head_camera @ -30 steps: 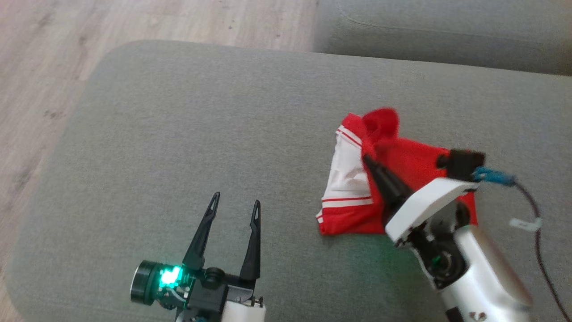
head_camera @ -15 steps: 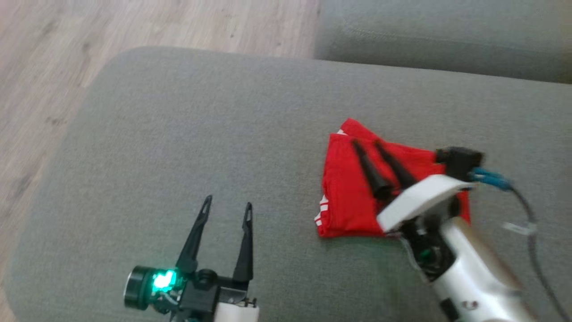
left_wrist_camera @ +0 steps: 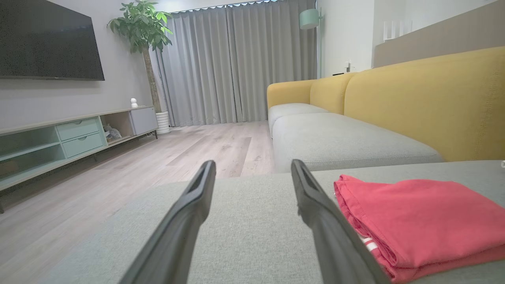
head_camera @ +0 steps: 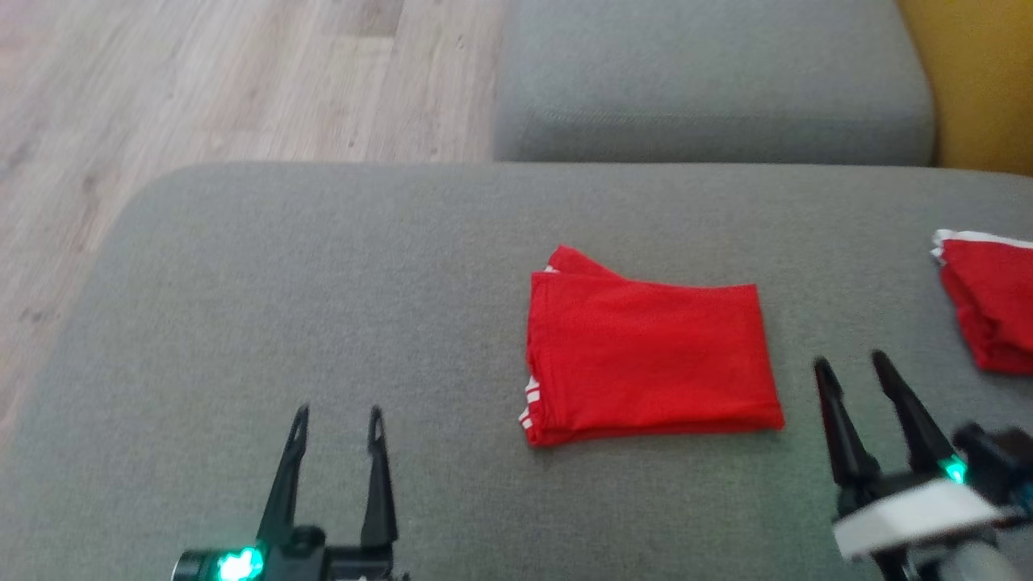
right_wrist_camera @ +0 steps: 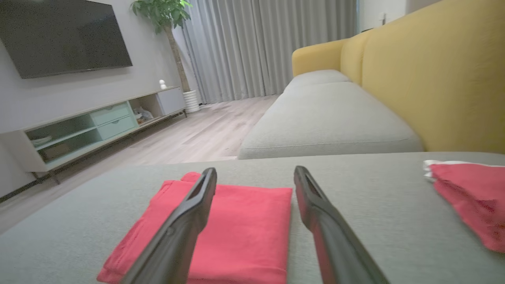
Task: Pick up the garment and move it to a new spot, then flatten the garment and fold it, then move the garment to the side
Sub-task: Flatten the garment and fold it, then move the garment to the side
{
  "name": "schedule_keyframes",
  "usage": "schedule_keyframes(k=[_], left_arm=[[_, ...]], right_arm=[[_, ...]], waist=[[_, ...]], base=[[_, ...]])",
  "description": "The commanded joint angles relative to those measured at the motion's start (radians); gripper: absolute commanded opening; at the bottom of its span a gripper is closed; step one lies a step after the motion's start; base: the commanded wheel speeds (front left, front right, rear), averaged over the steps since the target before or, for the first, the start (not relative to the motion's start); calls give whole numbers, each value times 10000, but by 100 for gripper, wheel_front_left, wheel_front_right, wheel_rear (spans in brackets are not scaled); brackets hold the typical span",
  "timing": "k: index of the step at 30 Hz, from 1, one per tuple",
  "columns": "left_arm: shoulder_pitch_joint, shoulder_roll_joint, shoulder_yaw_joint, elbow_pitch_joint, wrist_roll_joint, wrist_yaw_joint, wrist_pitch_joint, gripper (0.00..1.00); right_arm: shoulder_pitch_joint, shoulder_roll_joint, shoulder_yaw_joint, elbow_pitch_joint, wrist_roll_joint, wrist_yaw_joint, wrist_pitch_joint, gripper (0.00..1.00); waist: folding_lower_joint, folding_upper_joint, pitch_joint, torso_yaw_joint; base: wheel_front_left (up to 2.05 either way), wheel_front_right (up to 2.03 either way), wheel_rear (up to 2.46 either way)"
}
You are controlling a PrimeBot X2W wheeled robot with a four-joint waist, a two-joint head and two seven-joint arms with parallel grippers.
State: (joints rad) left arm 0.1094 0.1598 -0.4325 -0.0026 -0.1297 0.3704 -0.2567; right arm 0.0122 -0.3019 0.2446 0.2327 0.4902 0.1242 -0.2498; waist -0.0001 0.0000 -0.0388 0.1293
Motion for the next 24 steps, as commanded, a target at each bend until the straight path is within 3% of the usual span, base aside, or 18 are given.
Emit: schedule_keyframes(k=[1,7,24], left_arm=[[-69,-73,533,-348,-24,73,-51,100],[624,-94,973,-277,95,-111,-51,100],[915,-259,1577,-35,446,-889,-51,100]], right_arm=[[165,42,-336,-654,-555,65,-115,100],[1649,722,-1433,-1383,-2151,65,-118,100],[1996,1186,-1957,-1593,-2455,65,-119,100]], waist=[[1,0,-164,-132],[1,0,-332,-285],[1,0,-298,-356]], base=[[0,0,0],[0,0,0],[0,0,0]])
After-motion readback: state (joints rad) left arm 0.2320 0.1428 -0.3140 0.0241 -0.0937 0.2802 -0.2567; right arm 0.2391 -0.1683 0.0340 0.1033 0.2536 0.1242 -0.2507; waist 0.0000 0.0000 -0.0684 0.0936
